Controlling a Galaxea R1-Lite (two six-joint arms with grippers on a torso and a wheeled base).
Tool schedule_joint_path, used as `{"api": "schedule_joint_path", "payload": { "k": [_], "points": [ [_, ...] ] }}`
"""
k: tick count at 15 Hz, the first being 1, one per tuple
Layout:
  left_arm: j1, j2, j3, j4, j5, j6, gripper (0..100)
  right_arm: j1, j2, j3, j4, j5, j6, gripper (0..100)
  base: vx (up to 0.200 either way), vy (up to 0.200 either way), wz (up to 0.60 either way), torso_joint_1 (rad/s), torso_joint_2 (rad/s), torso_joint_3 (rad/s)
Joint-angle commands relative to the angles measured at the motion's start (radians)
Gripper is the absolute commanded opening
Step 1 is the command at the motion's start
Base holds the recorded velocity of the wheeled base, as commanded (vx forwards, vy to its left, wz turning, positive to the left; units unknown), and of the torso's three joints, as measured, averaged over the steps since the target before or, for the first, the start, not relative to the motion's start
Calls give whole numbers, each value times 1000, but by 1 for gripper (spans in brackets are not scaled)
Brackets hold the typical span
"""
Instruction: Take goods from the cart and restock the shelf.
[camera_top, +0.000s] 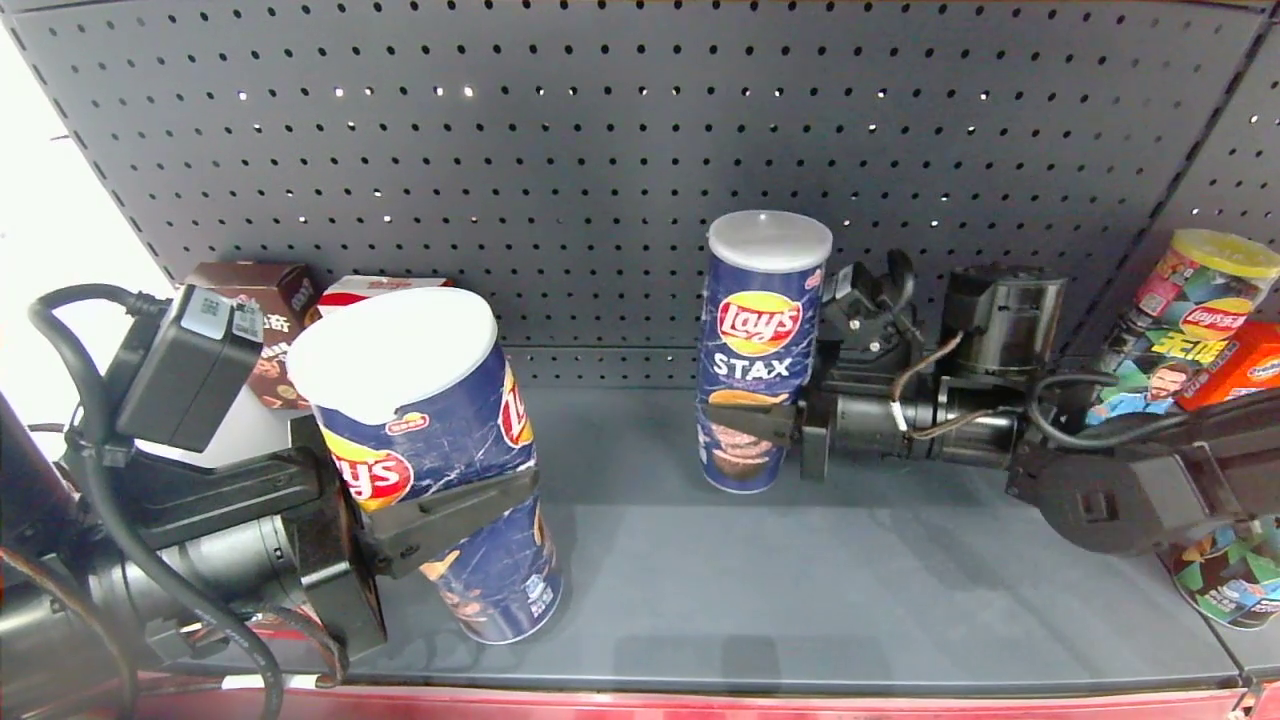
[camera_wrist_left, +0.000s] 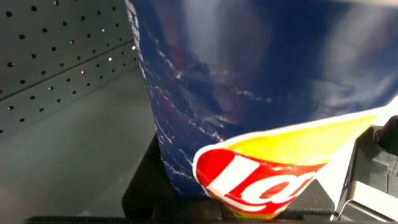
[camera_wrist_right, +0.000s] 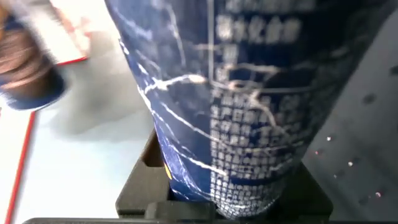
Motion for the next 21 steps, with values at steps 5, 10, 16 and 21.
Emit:
{"api": "schedule_joint_path", "payload": {
  "k": [5,10,16,21],
  "points": [
    [4,0,7,1,0,0,0,122,-156,320,-196,-87,59,0,0,0,0,0,0,0],
    [4,0,7,1,2,0,0,136,-146,397,-279,-129,69,0,0,0,0,0,0,0],
    [6,-2,9,3,3,0,0,159,-120,461,-327,-133,68,0,0,0,0,0,0,0],
    [4,-4,9,1,8,0,0,158,-79,463,-345,-133,66,0,0,0,0,0,0,0]
  ]
}}
